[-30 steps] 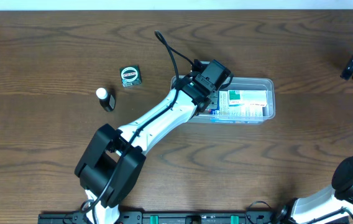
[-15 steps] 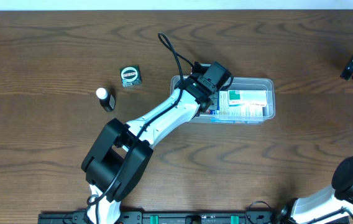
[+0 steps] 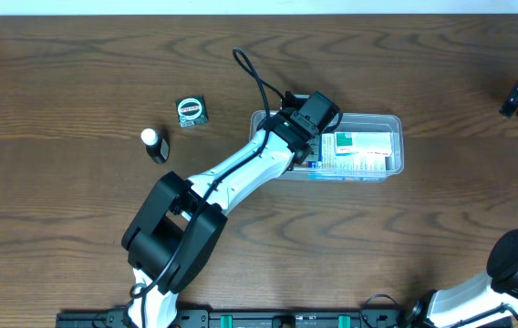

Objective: Pack container
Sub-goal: 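Lower the red packet into the container's left end beside the blue box, then push the red packet down into the container with left gripper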

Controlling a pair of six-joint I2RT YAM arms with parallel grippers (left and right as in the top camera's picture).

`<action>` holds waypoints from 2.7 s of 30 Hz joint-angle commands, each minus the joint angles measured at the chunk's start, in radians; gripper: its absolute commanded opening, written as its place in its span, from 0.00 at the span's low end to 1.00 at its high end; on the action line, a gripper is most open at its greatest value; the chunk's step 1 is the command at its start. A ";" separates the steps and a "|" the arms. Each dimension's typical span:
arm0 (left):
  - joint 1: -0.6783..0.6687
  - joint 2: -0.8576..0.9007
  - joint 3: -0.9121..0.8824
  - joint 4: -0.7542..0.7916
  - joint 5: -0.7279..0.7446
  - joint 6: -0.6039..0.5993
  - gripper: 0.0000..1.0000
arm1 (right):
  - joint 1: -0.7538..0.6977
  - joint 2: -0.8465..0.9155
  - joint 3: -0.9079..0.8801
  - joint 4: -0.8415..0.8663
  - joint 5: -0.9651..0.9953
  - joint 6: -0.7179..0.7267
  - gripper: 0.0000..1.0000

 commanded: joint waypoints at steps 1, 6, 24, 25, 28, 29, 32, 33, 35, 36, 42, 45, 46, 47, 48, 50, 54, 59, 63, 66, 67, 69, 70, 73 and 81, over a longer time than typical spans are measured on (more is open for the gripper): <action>0.003 0.013 0.021 0.002 -0.019 -0.005 0.76 | -0.003 -0.016 0.013 0.000 -0.003 0.012 0.99; 0.005 0.013 0.021 0.002 -0.019 -0.005 0.77 | -0.003 -0.016 0.013 0.000 -0.003 0.013 0.99; 0.016 0.013 0.021 -0.003 -0.071 -0.001 0.65 | -0.003 -0.016 0.013 0.000 -0.003 0.013 0.99; 0.020 0.013 0.021 -0.003 -0.071 -0.001 0.61 | -0.003 -0.016 0.013 0.000 -0.003 0.013 0.99; 0.039 0.013 0.021 -0.002 -0.071 -0.002 0.51 | -0.003 -0.016 0.013 0.000 -0.003 0.012 0.99; 0.045 0.013 0.021 -0.003 -0.071 -0.002 0.49 | -0.003 -0.016 0.013 0.000 -0.003 0.013 0.99; 0.060 0.013 0.020 -0.003 -0.068 -0.002 0.39 | -0.003 -0.016 0.013 0.000 -0.003 0.012 0.99; 0.061 0.013 0.019 -0.003 -0.068 -0.002 0.33 | -0.003 -0.016 0.013 0.000 -0.003 0.012 0.99; 0.062 0.013 0.016 -0.003 -0.068 -0.002 0.22 | -0.003 -0.016 0.013 0.000 -0.003 0.012 0.99; 0.062 0.013 0.013 -0.002 -0.068 -0.002 0.20 | -0.003 -0.016 0.013 0.000 -0.003 0.012 0.99; 0.063 0.014 -0.012 -0.002 -0.100 -0.002 0.06 | -0.003 -0.016 0.013 0.000 -0.003 0.012 0.99; 0.063 0.014 -0.021 -0.003 -0.111 -0.002 0.06 | -0.003 -0.016 0.013 0.000 -0.003 0.012 0.99; 0.063 0.014 -0.021 -0.003 -0.113 -0.002 0.06 | -0.003 -0.016 0.013 0.000 -0.003 0.013 0.99; 0.063 0.014 -0.021 -0.003 -0.114 -0.002 0.06 | -0.003 -0.016 0.013 0.000 -0.003 0.013 0.99; 0.063 0.014 -0.021 -0.003 -0.114 -0.002 0.06 | -0.003 -0.016 0.013 0.000 -0.003 0.013 0.99; 0.063 0.014 -0.021 -0.003 -0.124 -0.002 0.06 | -0.003 -0.016 0.013 0.000 -0.003 0.012 0.99; 0.063 0.014 -0.023 -0.013 -0.129 -0.006 0.06 | -0.003 -0.016 0.013 0.000 -0.003 0.012 0.99; 0.063 0.014 -0.027 -0.033 -0.129 -0.013 0.06 | -0.003 -0.016 0.013 0.000 -0.003 0.013 0.99; 0.063 0.014 -0.040 -0.033 -0.129 -0.013 0.06 | -0.003 -0.016 0.013 0.000 -0.003 0.012 0.99; 0.063 0.014 -0.052 -0.032 -0.129 -0.013 0.06 | -0.003 -0.016 0.013 0.000 -0.003 0.012 0.99; 0.063 0.014 -0.054 -0.032 -0.129 -0.013 0.06 | -0.003 -0.016 0.013 0.000 -0.003 0.012 0.99; 0.063 0.014 -0.054 -0.032 -0.128 -0.013 0.06 | -0.003 -0.016 0.013 0.000 -0.003 0.012 0.99; 0.063 0.014 -0.055 -0.031 -0.128 -0.013 0.06 | -0.003 -0.016 0.013 0.000 -0.003 0.012 0.99; 0.063 0.014 -0.055 -0.029 -0.128 -0.013 0.06 | -0.003 -0.016 0.013 0.000 -0.003 0.012 0.99; 0.063 0.014 -0.055 -0.029 -0.076 -0.013 0.06 | -0.003 -0.016 0.013 0.000 -0.003 0.012 0.99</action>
